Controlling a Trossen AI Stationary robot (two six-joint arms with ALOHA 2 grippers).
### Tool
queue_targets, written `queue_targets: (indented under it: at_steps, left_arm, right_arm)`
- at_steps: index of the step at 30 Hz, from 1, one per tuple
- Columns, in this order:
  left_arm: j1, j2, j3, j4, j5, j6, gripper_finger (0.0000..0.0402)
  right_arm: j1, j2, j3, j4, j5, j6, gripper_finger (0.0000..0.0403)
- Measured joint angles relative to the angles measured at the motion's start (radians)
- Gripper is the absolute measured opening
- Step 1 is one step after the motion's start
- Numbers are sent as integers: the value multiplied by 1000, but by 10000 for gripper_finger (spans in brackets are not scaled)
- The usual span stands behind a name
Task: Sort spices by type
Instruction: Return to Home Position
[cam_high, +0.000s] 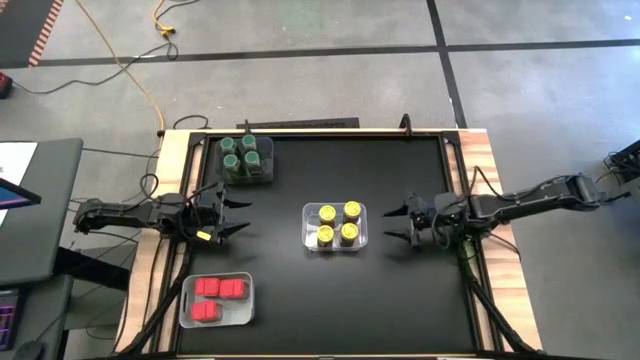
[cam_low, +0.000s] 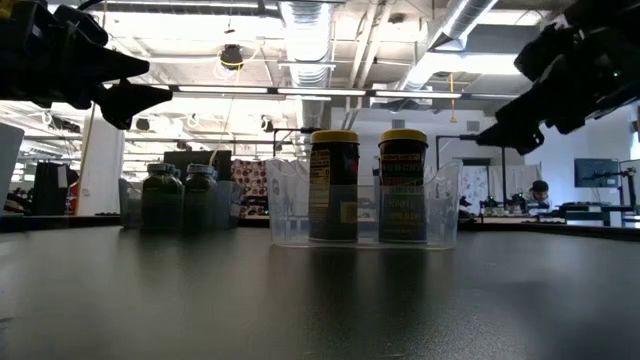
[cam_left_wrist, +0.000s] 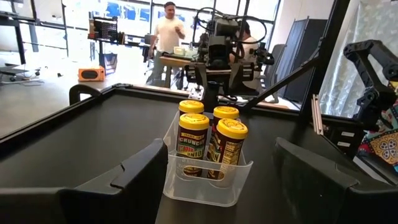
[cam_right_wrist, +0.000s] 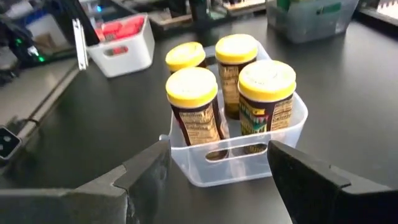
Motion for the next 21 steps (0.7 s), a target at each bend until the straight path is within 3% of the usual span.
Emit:
queue_targets:
  at_steps: [13,21]
  left_arm:
    - [0,0,0,0,0,0,277]
    - [0,0,0,0,0,0,277]
  right_arm:
    - [9,-318,-145,49,2,-14,297]
    - [12,-453,-150,35,2,-101,297]
